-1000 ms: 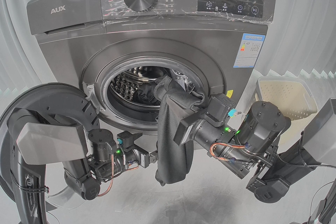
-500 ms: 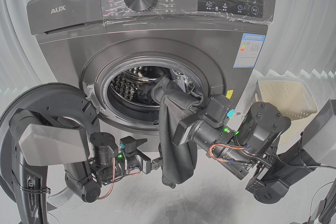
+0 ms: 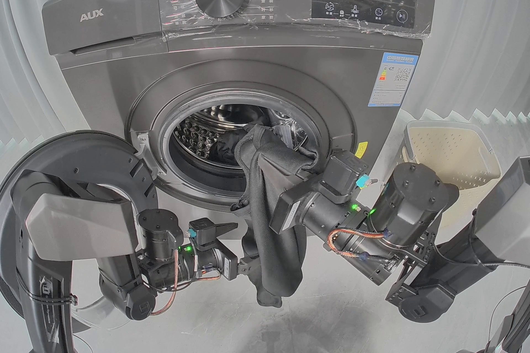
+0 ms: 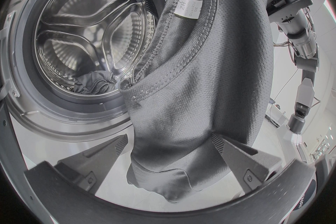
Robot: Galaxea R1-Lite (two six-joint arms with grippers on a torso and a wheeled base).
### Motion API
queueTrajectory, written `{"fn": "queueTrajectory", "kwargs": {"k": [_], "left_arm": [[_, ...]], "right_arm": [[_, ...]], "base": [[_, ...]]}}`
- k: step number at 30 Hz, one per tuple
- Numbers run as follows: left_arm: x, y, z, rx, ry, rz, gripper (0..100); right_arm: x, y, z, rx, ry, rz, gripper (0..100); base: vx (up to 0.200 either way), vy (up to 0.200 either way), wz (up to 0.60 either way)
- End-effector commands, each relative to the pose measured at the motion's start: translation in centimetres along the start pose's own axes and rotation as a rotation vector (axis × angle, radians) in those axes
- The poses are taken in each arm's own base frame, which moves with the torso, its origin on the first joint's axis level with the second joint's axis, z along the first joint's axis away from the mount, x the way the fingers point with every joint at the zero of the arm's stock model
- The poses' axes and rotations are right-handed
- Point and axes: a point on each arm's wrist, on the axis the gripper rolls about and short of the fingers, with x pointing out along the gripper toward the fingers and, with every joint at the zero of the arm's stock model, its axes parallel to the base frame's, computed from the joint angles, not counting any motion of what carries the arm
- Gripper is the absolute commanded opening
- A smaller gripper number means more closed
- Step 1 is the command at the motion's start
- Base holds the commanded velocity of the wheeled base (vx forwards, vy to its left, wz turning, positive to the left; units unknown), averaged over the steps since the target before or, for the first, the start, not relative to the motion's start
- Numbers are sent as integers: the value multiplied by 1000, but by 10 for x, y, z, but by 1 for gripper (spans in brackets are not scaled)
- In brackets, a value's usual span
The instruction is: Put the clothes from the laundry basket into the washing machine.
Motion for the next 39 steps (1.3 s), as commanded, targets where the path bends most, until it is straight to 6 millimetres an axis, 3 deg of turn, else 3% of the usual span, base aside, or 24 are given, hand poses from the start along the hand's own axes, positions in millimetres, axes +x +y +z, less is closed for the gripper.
{"fn": "queueTrajectory", "kwargs": {"k": [1,6,7,20,26,31,33,39], "left_arm": [[2,1,3,3,-14,-2,100],[8,4,5,11,-34,1,100],[8,4,5,10,-36,1,0],[13,7,6,6,-49,9,0],[3,20,13,0,-65,66,0],[-7,12,9,-5,-31,52,0],[-2,7,8,1,-29,41,0],[21,24,12,7,-95,115,0]], "right_arm": [[0,0,-2,1,5,0,0],[-1,2,-2,2,7,4,0],[-1,2,-2,2,9,6,0],[-3,5,0,4,5,14,0],[-8,-1,0,-1,18,-2,0],[-12,-2,-1,-3,30,-4,0],[-11,1,0,0,24,5,0],[-13,4,-2,1,31,13,0]], "base": [[0,0,0],[0,0,0],[0,0,0],[0,0,0],[0,0,0],[0,0,0],[0,0,0],[0,0,0]]}}
